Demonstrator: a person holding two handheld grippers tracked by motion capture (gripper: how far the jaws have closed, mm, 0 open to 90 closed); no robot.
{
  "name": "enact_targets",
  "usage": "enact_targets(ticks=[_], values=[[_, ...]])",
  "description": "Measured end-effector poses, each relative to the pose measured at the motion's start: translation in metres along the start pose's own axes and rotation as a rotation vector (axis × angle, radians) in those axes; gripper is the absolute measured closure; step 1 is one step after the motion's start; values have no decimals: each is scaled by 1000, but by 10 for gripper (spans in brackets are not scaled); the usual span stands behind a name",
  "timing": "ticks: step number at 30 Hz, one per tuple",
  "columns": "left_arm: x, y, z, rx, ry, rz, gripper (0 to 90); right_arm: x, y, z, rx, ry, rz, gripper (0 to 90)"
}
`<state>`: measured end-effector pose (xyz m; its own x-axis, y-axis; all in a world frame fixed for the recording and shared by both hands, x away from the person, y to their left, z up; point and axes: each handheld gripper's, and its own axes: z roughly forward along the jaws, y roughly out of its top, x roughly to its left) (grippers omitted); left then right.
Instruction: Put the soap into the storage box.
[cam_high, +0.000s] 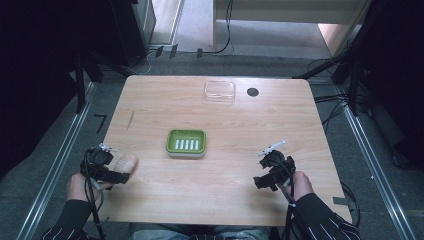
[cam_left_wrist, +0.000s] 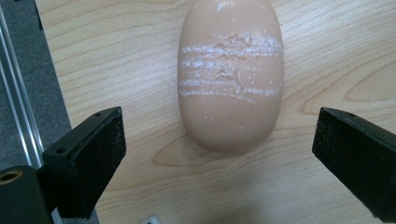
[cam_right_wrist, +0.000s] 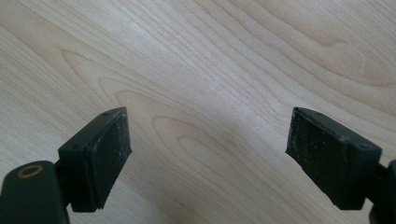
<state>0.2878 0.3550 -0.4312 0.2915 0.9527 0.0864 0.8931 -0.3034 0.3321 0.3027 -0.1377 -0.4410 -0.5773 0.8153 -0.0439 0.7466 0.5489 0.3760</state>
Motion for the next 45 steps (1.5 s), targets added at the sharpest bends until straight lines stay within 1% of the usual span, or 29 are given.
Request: enact_targets(ticks=[5, 11, 12, 14, 17, 21, 23, 24, 25, 26, 31, 33, 38, 45], values=[[-1, 1, 0, 1, -5, 11, 35, 0, 0, 0, 2, -4, -2, 143], [-2, 4, 1, 2, -6, 20, 35, 0, 0, 0, -2, -4, 7, 143], [-2, 5, 1, 6, -10, 21, 35, 1, 0, 0, 4, -4, 4, 143], [-3, 6, 1, -1, -9, 25, 35, 1, 0, 1, 7, 1, -2, 142], [-3, 7, 0, -5, -5, 24, 35, 1, -1, 0, 7, -2, 2, 143], [-4, 10, 1, -6, -13, 26, 35, 1, -2, 0, 3, 3, -6, 143], [-5, 12, 1, -11, -23, 25, 35, 0, -2, 0, 14, 1, 4, 143], [-5, 15, 2, -8, -33, 26, 35, 0, -2, 0, 11, 1, 11, 143], [-5, 15, 2, -8, -33, 26, 35, 0, -2, 0, 11, 1, 11, 143], [-5, 17, 3, -1, -39, 29, 35, 1, -1, 1, 13, 2, -7, 143], [-5, 22, 6, 11, -42, 37, 35, 1, 0, 2, 12, 4, -7, 143], [-4, 24, 6, 19, -36, 37, 35, 1, 0, 2, 13, 5, -7, 143], [-1, 28, 8, 21, -51, 26, 34, 1, -1, 3, 12, 5, -13, 143], [-1, 34, 9, 23, -60, 28, 34, 2, 0, 3, 18, 2, -10, 142]])
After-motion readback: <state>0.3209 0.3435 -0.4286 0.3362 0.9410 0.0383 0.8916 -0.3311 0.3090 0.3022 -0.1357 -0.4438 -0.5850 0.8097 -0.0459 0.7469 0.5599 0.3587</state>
